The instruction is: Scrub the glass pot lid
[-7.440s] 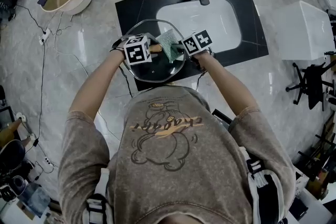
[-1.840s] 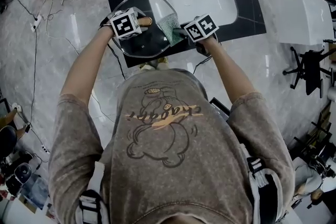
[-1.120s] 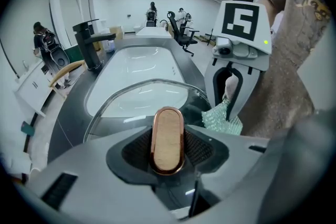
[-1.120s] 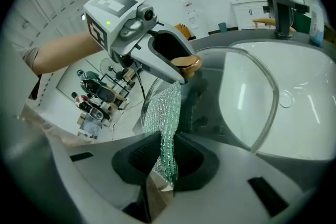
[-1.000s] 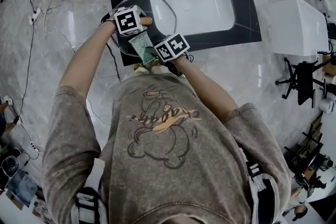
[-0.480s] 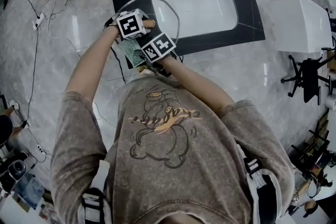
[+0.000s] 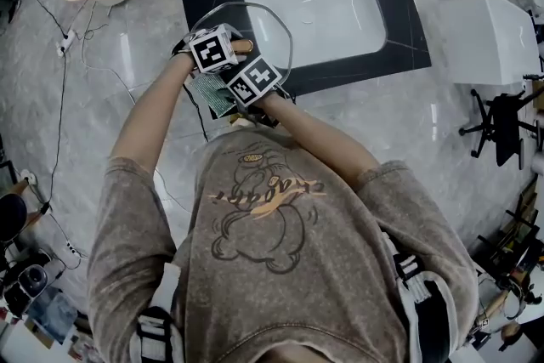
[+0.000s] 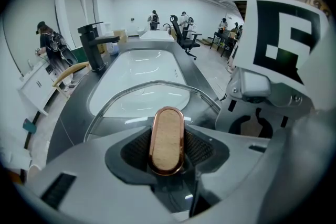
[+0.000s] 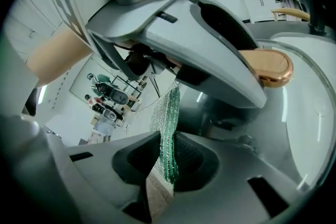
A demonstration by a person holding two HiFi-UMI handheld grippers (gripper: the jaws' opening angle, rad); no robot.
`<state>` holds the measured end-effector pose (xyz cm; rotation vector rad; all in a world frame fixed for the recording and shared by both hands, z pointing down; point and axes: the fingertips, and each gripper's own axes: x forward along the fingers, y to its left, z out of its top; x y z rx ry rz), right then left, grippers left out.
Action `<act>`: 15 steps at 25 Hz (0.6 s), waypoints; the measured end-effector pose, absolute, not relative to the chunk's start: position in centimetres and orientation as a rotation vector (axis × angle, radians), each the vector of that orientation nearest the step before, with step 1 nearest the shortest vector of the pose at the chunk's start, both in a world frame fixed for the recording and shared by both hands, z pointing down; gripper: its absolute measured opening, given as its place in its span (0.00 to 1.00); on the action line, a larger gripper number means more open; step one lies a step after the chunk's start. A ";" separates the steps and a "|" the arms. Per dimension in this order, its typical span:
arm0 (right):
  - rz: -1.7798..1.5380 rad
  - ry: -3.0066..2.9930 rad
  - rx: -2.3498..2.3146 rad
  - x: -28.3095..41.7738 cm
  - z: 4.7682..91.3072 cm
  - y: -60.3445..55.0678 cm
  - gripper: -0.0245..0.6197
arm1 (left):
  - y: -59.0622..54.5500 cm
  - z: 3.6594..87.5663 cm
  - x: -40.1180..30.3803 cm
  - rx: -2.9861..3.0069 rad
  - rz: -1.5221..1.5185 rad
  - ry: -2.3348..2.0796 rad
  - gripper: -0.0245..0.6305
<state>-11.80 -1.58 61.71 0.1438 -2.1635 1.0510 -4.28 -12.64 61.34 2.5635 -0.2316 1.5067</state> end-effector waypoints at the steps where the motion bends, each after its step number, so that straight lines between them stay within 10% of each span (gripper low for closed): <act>1: 1.058 -2.156 0.128 -11.7 61.7 -1.4 0.17 | -12.7 61.4 -4.3 2.560 1.496 -0.240 0.32; 15: 1.029 -2.157 0.085 -7.4 59.3 -2.6 0.17 | -13.2 58.1 -5.8 2.502 1.304 -0.325 0.38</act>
